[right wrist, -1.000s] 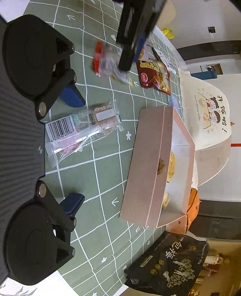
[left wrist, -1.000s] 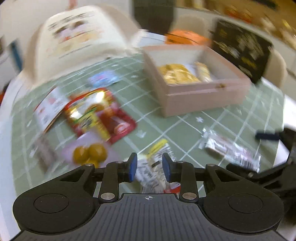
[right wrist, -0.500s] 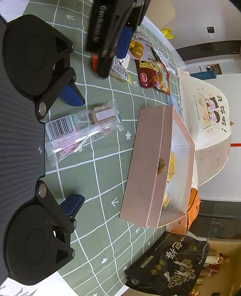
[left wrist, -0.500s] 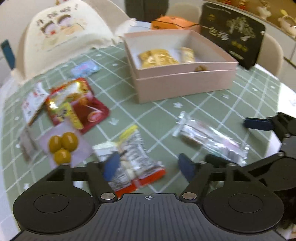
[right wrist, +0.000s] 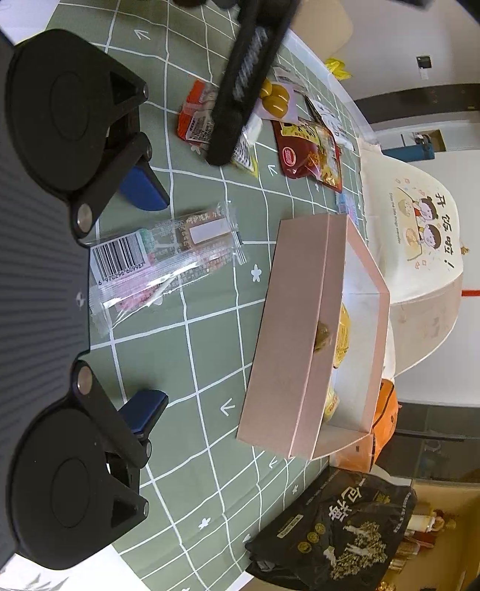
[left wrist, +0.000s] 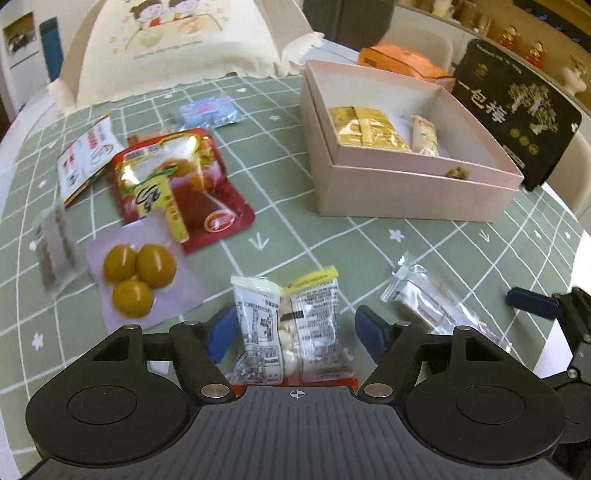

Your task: Organize snacks

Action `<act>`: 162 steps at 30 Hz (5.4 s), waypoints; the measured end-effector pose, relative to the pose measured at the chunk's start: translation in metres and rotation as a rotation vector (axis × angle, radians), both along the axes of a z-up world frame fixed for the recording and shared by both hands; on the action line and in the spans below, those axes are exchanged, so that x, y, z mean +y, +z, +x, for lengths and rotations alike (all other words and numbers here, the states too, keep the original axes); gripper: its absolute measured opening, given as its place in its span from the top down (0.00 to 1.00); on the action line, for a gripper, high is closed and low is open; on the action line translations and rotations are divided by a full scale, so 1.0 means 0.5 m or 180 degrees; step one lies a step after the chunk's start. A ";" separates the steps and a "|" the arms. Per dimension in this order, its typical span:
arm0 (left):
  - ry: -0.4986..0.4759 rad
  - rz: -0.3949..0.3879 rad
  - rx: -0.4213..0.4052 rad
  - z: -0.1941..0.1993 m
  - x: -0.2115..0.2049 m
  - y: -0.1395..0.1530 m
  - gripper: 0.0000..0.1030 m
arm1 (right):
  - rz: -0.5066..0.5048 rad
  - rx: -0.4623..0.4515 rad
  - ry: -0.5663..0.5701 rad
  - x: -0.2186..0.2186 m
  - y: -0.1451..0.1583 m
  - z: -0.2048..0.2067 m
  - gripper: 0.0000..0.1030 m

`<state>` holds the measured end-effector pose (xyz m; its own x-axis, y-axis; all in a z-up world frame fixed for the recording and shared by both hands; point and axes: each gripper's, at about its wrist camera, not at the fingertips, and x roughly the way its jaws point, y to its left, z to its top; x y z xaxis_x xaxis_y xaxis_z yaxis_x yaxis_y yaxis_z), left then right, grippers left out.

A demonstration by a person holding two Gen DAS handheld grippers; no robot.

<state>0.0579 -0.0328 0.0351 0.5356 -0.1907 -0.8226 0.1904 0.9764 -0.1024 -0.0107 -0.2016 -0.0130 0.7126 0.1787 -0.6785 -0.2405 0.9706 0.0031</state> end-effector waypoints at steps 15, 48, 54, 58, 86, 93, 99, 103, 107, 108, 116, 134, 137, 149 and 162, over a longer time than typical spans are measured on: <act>-0.0211 0.0041 -0.0002 -0.061 0.021 0.003 0.40 | 0.0040 0.0392 0.0570 0.041 0.070 0.057 0.66; -0.0038 -0.1390 -0.0698 0.139 0.023 0.138 0.46 | 0.0576 -0.0138 -0.0261 -0.167 0.285 0.061 0.65; -0.0024 -0.1021 -0.0637 0.113 0.108 0.164 0.46 | 0.0608 -0.0182 -0.0262 -0.147 0.361 0.246 0.43; 0.0085 -0.0708 -0.0618 0.078 0.185 0.142 0.46 | 0.0593 0.0105 -0.0343 -0.115 0.350 0.371 0.36; 0.0724 -0.0972 -0.0019 -0.052 0.358 -0.001 0.47 | -0.0087 0.1103 0.0936 0.397 0.094 0.458 0.62; 0.0626 -0.0974 0.0010 -0.052 0.318 0.005 0.47 | -0.0124 0.1117 0.1112 0.313 0.083 0.269 0.71; 0.1305 -0.0877 -0.0241 -0.015 0.362 0.034 0.47 | -0.0231 0.1006 0.0939 0.213 0.089 0.184 0.71; 0.2053 -0.0921 -0.0212 0.047 0.444 0.021 0.47 | -0.0061 0.0923 0.0893 0.172 0.114 0.136 0.38; 0.1984 -0.0531 -0.0147 0.105 0.437 0.002 0.46 | 0.0103 0.0804 0.1097 0.198 0.128 0.087 0.32; 0.1902 -0.0419 -0.0159 0.113 0.428 0.001 0.46 | 0.0062 0.0757 0.1179 0.218 0.127 0.078 0.31; 0.0698 0.0464 -0.0266 0.094 0.330 -0.011 0.48 | -0.0323 0.0408 0.1754 0.417 0.074 0.050 0.31; 0.0492 -0.0010 -0.0173 -0.115 0.271 0.007 0.51 | -0.0516 0.0347 0.1177 0.180 0.089 0.057 0.44; 0.0716 -0.0110 -0.0126 -0.113 0.307 0.003 0.48 | -0.0230 0.0327 0.1281 0.211 0.130 0.077 0.28; 0.0527 -0.0365 -0.0018 -0.173 0.303 0.021 0.52 | -0.0029 0.0754 0.0932 0.571 0.101 0.361 0.28; 0.0120 -0.0251 -0.0010 -0.146 0.213 0.006 0.54 | 0.0194 0.0975 0.1223 0.336 0.148 0.222 0.85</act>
<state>-0.0151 0.0739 0.0381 0.5463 -0.2346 -0.8041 0.1542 0.9717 -0.1788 0.1003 -0.0335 0.0610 0.3569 0.4352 -0.8266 -0.5601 0.8078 0.1835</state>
